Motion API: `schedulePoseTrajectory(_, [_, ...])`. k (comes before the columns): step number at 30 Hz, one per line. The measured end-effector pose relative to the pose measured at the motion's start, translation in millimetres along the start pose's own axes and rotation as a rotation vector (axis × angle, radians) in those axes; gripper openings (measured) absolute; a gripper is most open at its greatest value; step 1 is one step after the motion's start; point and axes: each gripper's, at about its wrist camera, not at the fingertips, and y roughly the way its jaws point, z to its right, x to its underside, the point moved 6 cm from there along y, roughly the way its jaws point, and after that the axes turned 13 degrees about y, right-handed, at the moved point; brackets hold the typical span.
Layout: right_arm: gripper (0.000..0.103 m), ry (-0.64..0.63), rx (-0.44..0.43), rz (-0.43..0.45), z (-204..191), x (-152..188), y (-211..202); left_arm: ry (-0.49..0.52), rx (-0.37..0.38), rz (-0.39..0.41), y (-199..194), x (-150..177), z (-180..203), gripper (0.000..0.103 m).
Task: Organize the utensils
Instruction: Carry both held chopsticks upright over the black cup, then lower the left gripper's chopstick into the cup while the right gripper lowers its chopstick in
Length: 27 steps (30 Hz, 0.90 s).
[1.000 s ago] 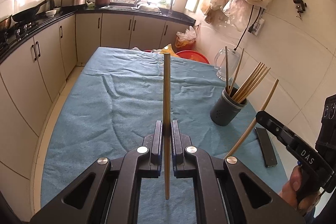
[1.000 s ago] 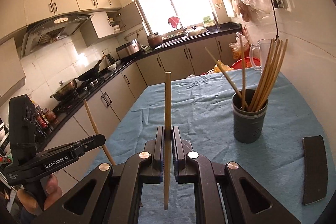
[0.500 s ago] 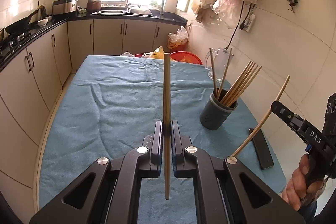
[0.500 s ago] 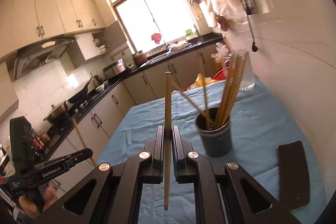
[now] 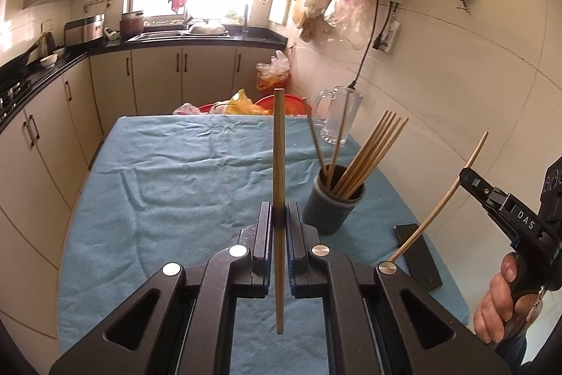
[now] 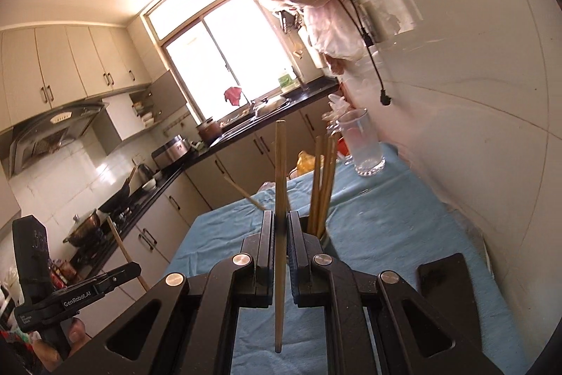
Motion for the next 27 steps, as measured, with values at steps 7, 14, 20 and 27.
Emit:
schedulePoseTrajectory(7, [0.007,0.002,0.007,0.031,3,-12,-10,0.028,0.027,0.005,12,-18,20,0.007])
schedulePoseTrajectory(14, [0.007,0.000,0.009,0.064,2,-31,-16,0.055,0.041,0.016,21,-37,36,0.007])
schedulePoseTrajectory(20, [0.007,0.009,0.008,0.079,1,-47,-14,0.067,0.052,0.025,29,-53,45,0.007])
schedulePoseTrajectory(27, [0.007,-0.011,0.004,0.101,-8,-62,-8,0.076,0.063,0.055,33,-75,52,0.007])
